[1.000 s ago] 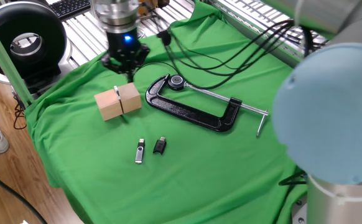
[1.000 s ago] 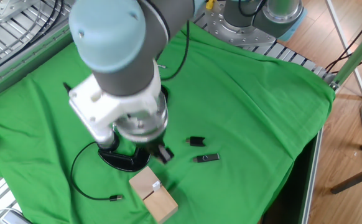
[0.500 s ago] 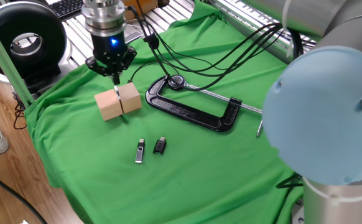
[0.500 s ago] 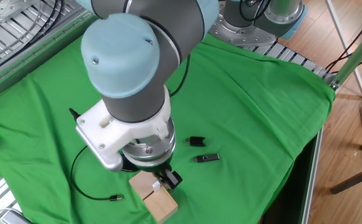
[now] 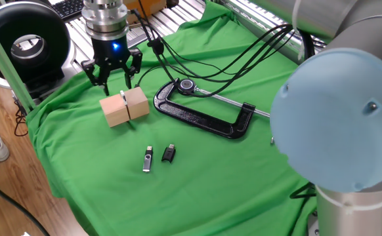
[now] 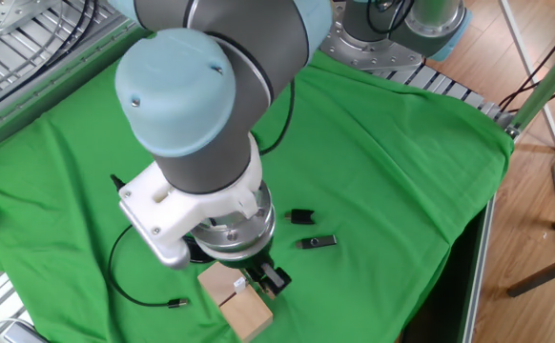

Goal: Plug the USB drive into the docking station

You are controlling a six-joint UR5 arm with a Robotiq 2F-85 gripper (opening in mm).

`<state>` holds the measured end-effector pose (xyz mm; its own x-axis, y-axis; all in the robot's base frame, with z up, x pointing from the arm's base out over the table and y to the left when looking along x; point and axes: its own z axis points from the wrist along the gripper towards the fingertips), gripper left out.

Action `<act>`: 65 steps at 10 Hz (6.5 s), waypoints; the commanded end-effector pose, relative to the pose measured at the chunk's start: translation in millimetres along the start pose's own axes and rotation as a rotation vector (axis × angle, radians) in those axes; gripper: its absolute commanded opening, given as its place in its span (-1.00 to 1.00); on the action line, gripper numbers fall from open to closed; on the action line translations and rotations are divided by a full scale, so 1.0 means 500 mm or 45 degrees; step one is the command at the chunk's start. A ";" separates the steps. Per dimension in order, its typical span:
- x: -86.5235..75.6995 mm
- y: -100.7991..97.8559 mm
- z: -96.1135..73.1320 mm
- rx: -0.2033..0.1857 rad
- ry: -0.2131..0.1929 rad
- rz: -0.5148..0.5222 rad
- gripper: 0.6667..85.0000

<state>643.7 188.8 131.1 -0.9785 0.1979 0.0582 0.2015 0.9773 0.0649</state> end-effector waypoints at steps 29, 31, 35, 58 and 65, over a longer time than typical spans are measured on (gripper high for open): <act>-0.041 -0.021 0.089 0.101 -0.106 0.070 -0.14; -0.039 -0.025 0.094 0.108 -0.100 0.074 -0.19; -0.038 -0.020 0.100 0.096 -0.101 0.076 -0.21; -0.037 -0.023 0.120 0.104 -0.115 0.079 -0.51; -0.038 -0.019 0.121 0.099 -0.120 0.079 -0.85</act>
<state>657.6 178.5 68.1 -0.9667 0.2532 -0.0380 0.2541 0.9669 -0.0225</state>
